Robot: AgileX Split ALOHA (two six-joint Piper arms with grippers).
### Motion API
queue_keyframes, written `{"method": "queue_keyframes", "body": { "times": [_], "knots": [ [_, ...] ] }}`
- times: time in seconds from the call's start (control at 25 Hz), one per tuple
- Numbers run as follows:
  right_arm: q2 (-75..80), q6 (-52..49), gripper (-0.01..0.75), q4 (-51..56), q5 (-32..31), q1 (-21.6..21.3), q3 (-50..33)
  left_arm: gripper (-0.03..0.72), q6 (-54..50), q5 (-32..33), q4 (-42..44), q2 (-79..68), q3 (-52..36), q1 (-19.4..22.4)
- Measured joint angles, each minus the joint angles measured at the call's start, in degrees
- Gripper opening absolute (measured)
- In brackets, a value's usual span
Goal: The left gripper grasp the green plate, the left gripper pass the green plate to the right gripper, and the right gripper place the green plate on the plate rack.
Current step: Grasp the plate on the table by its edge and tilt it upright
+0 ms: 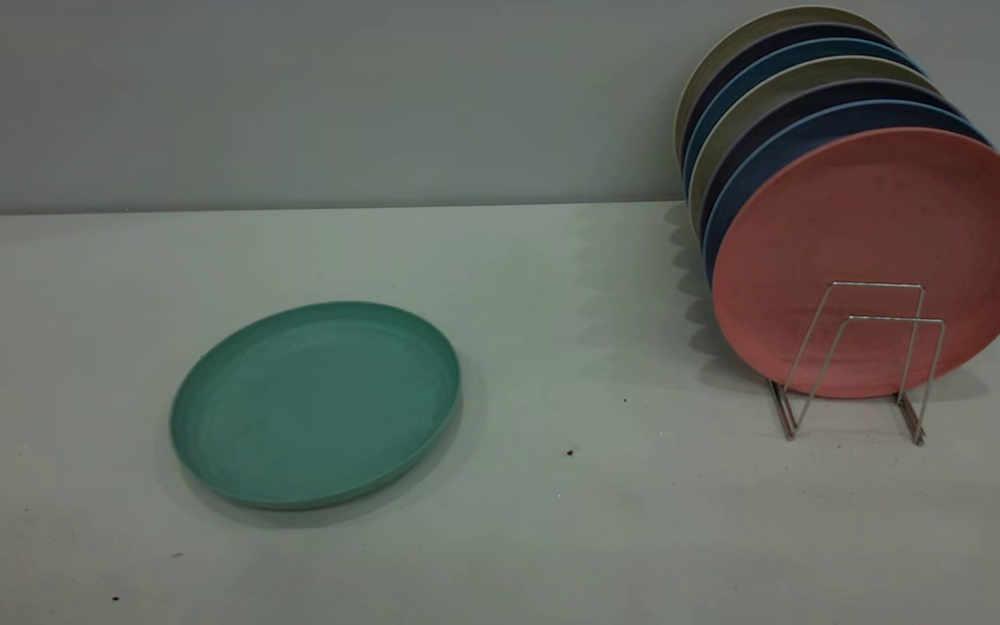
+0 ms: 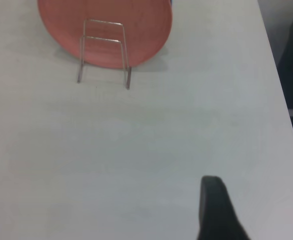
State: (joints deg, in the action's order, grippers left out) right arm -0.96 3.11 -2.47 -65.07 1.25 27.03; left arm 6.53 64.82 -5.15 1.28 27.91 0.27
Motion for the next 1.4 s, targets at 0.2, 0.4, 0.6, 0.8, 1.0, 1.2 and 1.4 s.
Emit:
{"method": "queue_keyframes", "body": {
  "times": [0.2,0.4,0.6,0.8,1.0,1.2,1.4],
  "knots": [
    [0.12,2.37,0.429,0.00,0.29,0.00,0.13,0.431,0.14,-5.55,-1.40,-3.25,1.63,0.00],
    [5.08,4.54,0.429,0.42,6.16,0.00,0.76,0.403,1.54,-14.33,-6.79,-20.10,1.69,0.00],
    [14.64,6.60,0.429,4.14,13.57,0.00,0.76,0.453,9.12,-25.62,-18.73,-43.21,1.69,0.00],
    [22.46,9.37,0.429,7.27,18.78,0.00,0.76,0.471,21.43,-33.45,-31.38,-64.76,4.74,0.08],
    [25.79,10.14,0.429,8.17,21.48,0.00,0.76,0.472,35.28,-34.93,-44.56,-85.09,12.20,5.20],
    [26.17,10.14,0.429,8.28,23.67,0.00,0.76,0.472,48.07,-31.96,-58.71,-106.82,21.71,12.74],
    [26.17,10.14,0.429,8.76,23.68,0.00,0.76,0.472,51.85,-30.66,-63.03,-122.65,28.17,14.60]
  ]
}}
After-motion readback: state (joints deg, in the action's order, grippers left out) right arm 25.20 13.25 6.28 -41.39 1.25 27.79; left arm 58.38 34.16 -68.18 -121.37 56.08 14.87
